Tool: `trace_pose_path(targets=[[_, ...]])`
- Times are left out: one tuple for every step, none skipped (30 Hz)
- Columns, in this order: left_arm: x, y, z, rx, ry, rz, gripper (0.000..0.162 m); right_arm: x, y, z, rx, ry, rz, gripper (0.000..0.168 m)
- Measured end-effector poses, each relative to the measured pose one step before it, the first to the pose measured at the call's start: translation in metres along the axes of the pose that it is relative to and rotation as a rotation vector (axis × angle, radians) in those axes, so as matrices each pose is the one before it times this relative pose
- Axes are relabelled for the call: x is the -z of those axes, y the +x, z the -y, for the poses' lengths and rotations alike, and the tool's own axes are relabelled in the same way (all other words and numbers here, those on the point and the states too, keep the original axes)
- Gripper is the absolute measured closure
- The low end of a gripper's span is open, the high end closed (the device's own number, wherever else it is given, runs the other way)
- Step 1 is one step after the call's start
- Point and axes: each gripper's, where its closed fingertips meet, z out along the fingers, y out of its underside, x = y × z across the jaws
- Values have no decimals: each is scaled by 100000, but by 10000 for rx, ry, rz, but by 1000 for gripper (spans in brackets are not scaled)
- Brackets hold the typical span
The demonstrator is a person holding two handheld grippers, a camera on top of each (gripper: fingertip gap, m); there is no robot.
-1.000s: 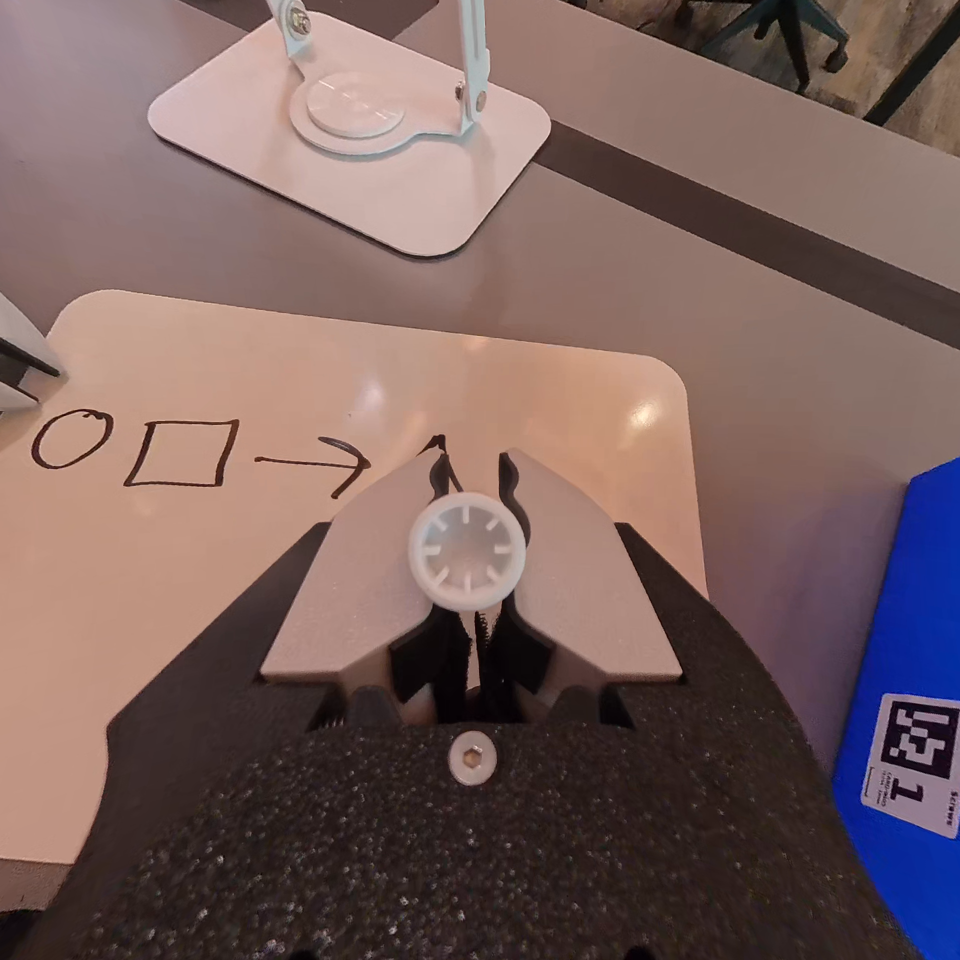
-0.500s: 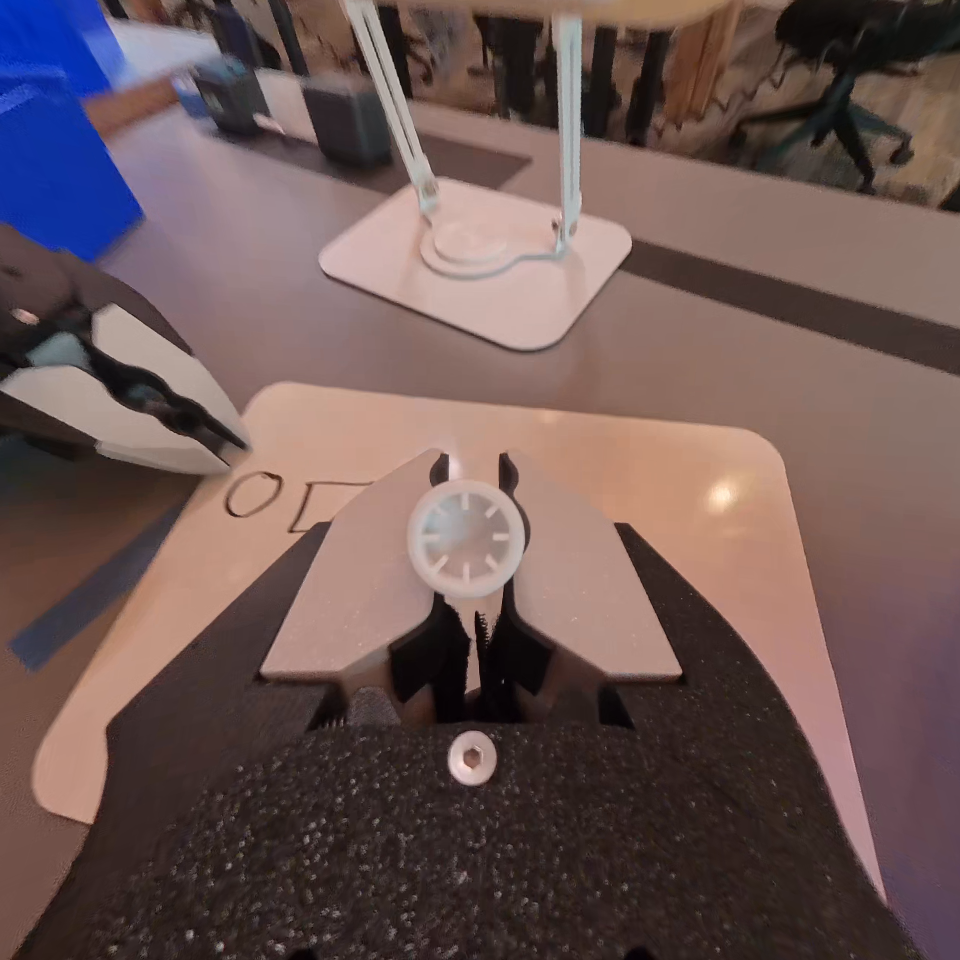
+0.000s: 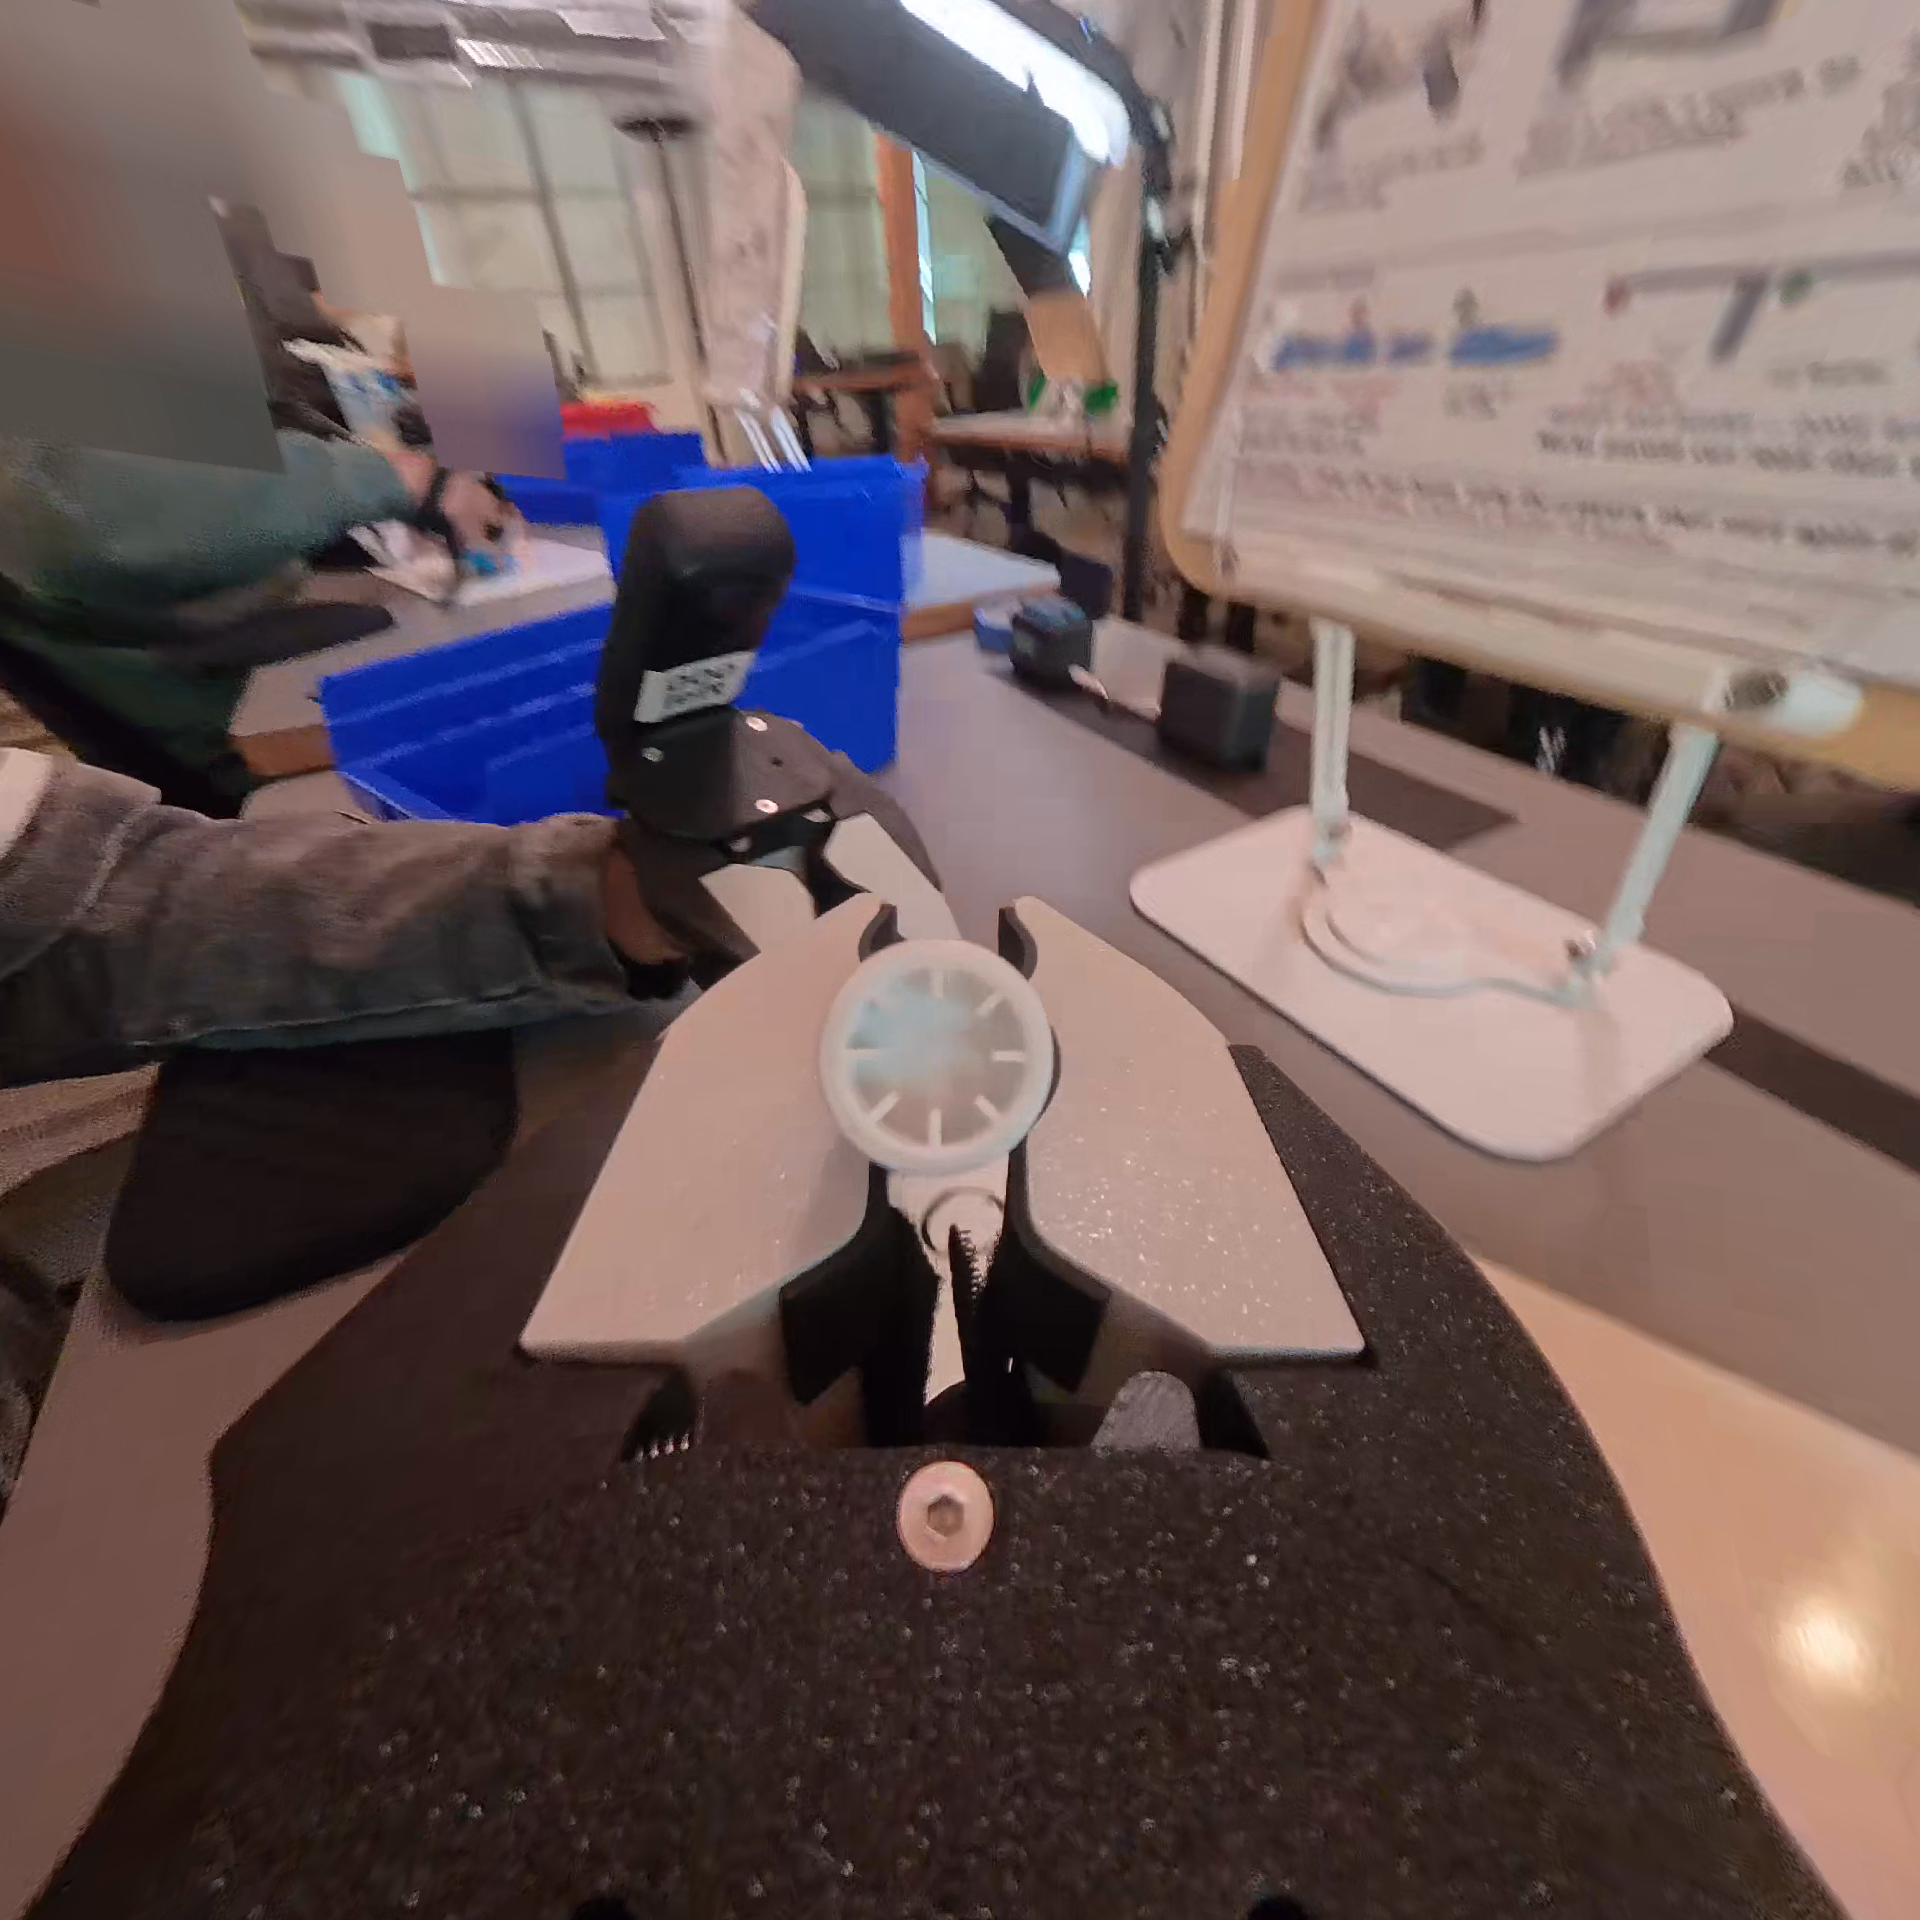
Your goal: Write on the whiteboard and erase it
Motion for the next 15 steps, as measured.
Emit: trace_pose_path(targets=[[456, 38, 1032, 16, 407, 97, 149, 146, -428, 565, 95, 499, 247, 149], [445, 21, 1027, 40, 369, 146, 149, 227, -200, 449, -101, 458, 199, 149], [387, 208, 884, 36, 267, 74, 149, 321, -100, 458, -266, 389, 171, 149], [294, 357, 666, -2, 155, 32, 149, 368, -88, 581, -239, 404, 145, 149], [213, 319, 477, -37, 113, 118, 149, 391, -117, 605, -110, 399, 141, 149], [113, 325, 288, -76, 93, 148, 149, 345, -24, 397, -12, 267, 60, 149], [32, 418, 47, -69, 39, 102, 149, 249, 124, 77, 1, 65, -55, 149], [-36, 435, -193, -35, -22, 95, 149, 113, 68, -132, -101, -57, -45, 149], [-104, 397, -384, -57, -28, 112, 149, 8, -160, -104, -218, -18, 67, 149], [-150, 329, -595, -139, -95, 129, 149, -73, -411, 29, -233, 75, 208, 149], [-172, 83, -821, -267, -238, 229, 149, -141, -498, 37, -178, 97, 267, 149], [-174, -59, -954, -420, -396, 254, 149, -185, -390, -113, -123, -9, 199, 149], [-165, -152, -975, -568, -526, 246, 149, -196, -167, -337, -74, -156, 79, 149], [-113, -313, -874, -692, -560, 320, 149, -199, 10, -420, -46, -213, -16, 149], [-75, -299, -624, -605, -403, 313, 149, -184, 19, -362, -55, -170, -2, 149]])
